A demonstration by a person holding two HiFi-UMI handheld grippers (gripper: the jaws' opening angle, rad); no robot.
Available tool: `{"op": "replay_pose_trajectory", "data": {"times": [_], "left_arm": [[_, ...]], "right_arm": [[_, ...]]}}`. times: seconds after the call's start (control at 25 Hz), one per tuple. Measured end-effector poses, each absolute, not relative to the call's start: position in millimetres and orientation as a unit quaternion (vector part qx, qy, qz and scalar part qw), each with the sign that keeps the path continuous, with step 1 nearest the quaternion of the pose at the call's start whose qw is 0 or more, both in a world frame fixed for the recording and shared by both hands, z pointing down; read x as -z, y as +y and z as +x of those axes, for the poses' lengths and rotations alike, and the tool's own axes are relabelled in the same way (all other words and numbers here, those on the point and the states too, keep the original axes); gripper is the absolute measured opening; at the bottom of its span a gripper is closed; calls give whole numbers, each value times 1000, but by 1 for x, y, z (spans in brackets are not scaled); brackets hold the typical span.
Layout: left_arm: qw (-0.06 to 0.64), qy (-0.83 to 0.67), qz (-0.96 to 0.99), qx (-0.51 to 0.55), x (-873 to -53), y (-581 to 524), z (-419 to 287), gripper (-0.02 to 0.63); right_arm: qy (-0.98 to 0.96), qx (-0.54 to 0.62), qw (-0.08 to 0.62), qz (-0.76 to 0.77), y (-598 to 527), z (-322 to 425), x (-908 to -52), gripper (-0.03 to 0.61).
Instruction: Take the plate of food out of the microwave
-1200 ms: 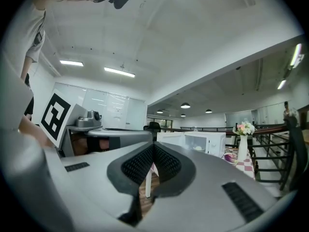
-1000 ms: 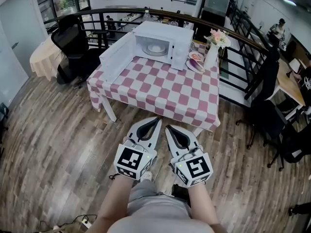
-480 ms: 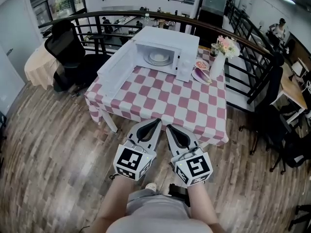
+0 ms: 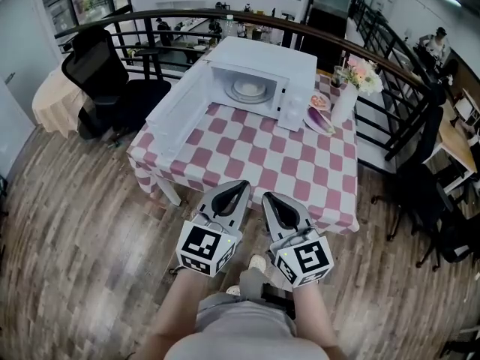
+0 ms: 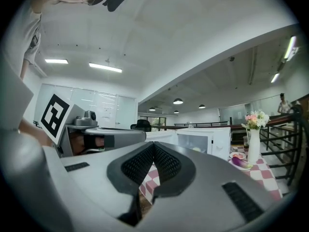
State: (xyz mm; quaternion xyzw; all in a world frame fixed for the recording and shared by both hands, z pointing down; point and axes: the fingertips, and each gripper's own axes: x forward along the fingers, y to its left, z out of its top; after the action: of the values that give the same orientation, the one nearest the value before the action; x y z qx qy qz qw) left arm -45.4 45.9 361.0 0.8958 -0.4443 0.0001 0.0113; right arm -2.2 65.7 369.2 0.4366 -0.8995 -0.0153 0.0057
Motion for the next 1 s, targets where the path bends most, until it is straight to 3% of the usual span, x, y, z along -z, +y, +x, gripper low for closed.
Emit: {"op": "replay_pose_trajectory", "data": {"times": [1.0], "left_arm": [[77,-478,875,-13,-401,-188,-38,3]], "right_arm": [[-912,7,53,407,-148,4,-402,23]]}}
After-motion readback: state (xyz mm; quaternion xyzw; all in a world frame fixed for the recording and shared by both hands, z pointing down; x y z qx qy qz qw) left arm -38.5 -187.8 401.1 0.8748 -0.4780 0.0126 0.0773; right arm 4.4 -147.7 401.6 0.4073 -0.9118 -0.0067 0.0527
